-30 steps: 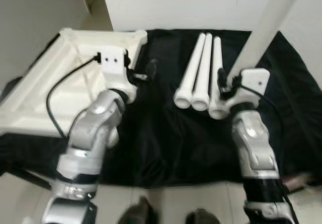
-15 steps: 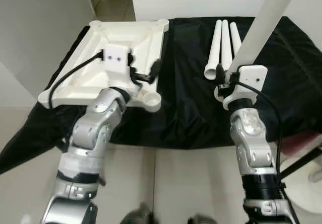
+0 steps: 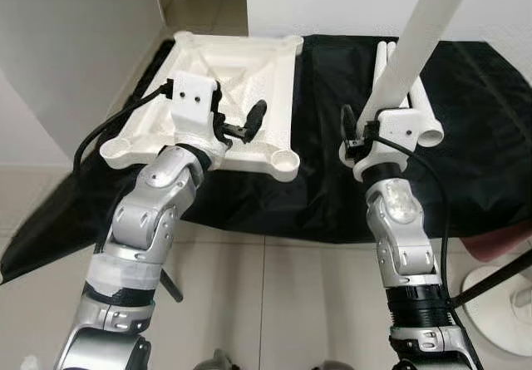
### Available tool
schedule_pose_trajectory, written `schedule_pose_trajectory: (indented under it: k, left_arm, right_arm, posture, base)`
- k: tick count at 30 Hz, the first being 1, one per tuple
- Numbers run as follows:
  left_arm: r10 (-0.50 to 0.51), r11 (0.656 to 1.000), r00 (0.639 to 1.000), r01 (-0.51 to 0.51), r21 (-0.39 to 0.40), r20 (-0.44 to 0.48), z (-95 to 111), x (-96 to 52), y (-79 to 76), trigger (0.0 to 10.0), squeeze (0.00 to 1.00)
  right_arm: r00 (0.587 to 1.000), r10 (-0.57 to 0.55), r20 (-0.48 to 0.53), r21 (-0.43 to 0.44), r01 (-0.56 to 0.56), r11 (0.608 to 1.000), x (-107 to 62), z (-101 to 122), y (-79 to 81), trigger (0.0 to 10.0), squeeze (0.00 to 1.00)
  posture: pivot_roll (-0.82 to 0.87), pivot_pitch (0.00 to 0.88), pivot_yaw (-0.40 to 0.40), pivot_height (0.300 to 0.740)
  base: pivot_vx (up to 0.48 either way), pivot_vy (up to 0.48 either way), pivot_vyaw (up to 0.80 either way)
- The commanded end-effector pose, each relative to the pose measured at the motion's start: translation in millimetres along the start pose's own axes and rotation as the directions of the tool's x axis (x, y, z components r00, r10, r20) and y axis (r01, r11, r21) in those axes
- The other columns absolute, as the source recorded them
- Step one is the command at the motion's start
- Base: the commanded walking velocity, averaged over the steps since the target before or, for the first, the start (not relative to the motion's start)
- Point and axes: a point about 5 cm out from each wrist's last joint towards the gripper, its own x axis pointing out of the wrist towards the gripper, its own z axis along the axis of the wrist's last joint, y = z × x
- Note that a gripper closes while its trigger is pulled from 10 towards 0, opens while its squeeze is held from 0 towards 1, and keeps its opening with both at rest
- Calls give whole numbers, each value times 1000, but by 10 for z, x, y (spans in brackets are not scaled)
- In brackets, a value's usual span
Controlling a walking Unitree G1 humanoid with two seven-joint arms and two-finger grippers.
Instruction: Building children table
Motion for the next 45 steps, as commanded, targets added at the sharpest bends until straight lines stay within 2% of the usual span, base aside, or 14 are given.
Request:
schedule_pose_trajectory:
  k: [1,7,12,14,22,35,36,38,42,45]
  left_arm:
    - [9,1000,1000,-9,4,0,2,-20,27,10000,0]
    - [30,999,998,-29,-26,61,103,-2,76,10000,0]
    - [25,1000,997,-24,-16,71,113,-8,66,10000,0]
    - [10,1000,998,-11,10,66,84,-28,42,10000,0]
    - [19,1000,999,-20,10,35,-24,-70,30,10000,0]
    - [42,999,998,-43,18,40,43,-57,61,10000,0]
    - [46,999,998,-47,14,38,48,-46,67,10000,0]
    - [58,998,998,-58,-14,38,69,-21,79,10000,0]
    - [39,999,999,-38,-31,36,64,13,57,10000,0]
    - [28,1000,999,-28,-15,38,33,37,51,10000,0]
  right_arm:
    - [1000,4,30,5,-4,1000,43,51,20,10000,0]
    - [1000,2,29,-1,-2,1000,58,45,5,10000,0]
    - [1000,7,26,-7,-7,1000,47,38,10,10000,0]
    - [1000,10,25,-7,-10,1000,41,33,17,10000,0]
    - [1000,21,22,1,-22,1000,65,32,50,10000,0]
    - [999,22,34,-23,-21,1000,59,26,9,10000,0]
    - [999,28,41,-33,-27,999,61,33,4,10000,0]
    - [997,46,57,-65,-42,997,65,56,-10,10000,0]
    - [996,50,71,-100,-43,994,87,94,-64,10000,0]
    - [997,32,70,-95,-26,995,95,107,-98,10000,0]
  posture:
    - [35,1,69,740]
    - [31,12,59,740]
    - [29,15,54,740]
    - [22,21,42,740]
    - [17,25,17,740]
    - [29,11,72,740]
    - [4,0,123,740]
    - [-18,0,142,740]
    - [-31,2,124,740]
    - [-43,5,88,740]
  base:
    - [0,0,0]
    - [0,0,0]
    - [0,0,0]
    - [0,0,0]
    - [0,0,0]
    - [0,0,0]
    - [0,0,0]
    - [0,0,0]
    - [0,0,0]
    - [0,0,0]
